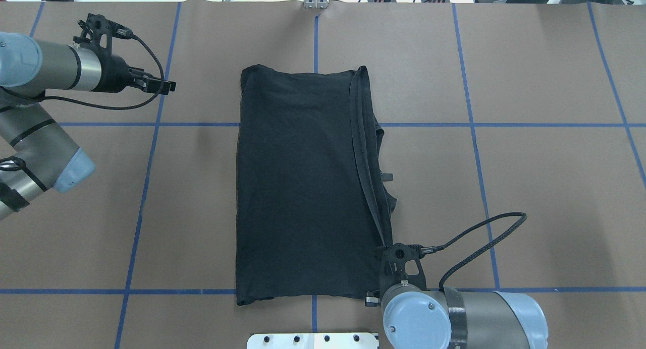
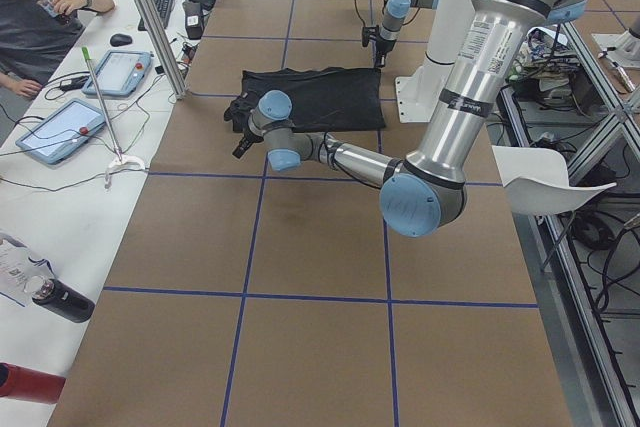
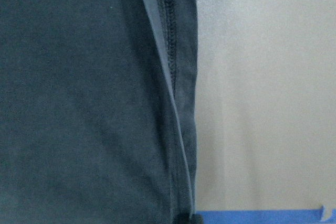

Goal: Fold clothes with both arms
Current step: 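Move the right gripper back along the edge away from the robot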

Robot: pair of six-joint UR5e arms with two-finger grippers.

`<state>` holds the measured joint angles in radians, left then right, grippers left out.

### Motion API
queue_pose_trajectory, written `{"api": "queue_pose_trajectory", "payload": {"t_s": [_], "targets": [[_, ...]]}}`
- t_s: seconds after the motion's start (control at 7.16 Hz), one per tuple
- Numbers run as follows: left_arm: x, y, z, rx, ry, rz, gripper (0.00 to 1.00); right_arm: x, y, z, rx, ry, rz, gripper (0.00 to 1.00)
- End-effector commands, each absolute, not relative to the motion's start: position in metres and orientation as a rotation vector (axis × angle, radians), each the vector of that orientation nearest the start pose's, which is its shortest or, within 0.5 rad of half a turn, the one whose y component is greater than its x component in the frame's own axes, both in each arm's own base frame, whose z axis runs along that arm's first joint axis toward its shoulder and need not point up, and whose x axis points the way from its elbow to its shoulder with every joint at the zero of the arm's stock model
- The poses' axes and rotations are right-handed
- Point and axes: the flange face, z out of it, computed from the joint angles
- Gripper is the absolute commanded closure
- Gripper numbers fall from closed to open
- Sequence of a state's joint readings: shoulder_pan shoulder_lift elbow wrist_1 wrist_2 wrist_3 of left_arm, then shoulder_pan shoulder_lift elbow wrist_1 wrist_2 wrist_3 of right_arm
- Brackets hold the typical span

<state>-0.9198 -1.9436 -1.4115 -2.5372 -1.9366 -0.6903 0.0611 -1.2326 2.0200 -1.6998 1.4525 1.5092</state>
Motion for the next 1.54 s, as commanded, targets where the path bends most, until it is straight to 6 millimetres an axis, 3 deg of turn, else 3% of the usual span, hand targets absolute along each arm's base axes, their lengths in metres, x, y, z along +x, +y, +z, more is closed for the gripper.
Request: {"api": "queue_pose_trajectory", "payload": {"t_s": [0.0, 0.28, 0.42, 0.7, 0.84, 1.4], "targets": [[0.324, -0.586, 0.420, 0.708, 0.976, 0.181, 0.00, -0.548, -0.184, 0.298, 0.175, -0.654, 0.047, 0.00], [0.324, -0.586, 0.420, 0.708, 0.977, 0.179, 0.00, -0.541, -0.222, 0.280, 0.229, -0.666, 0.008, 0.00], [0.324, -0.586, 0.420, 0.708, 0.977, 0.179, 0.00, -0.534, -0.250, 0.275, 0.257, -0.655, 0.004, 0.00], [0.324, -0.585, 0.419, 0.709, 0.979, 0.181, 0.00, -0.554, -0.303, 0.274, 0.272, -0.609, -0.001, 0.00], [0.324, -0.585, 0.419, 0.709, 0.979, 0.181, 0.00, -0.553, -0.315, 0.275, 0.231, -0.607, -0.034, 0.00], [0.324, -0.586, 0.419, 0.708, 0.978, 0.180, 0.00, -0.563, -0.317, 0.301, 0.201, -0.554, -0.047, 0.00]]}}
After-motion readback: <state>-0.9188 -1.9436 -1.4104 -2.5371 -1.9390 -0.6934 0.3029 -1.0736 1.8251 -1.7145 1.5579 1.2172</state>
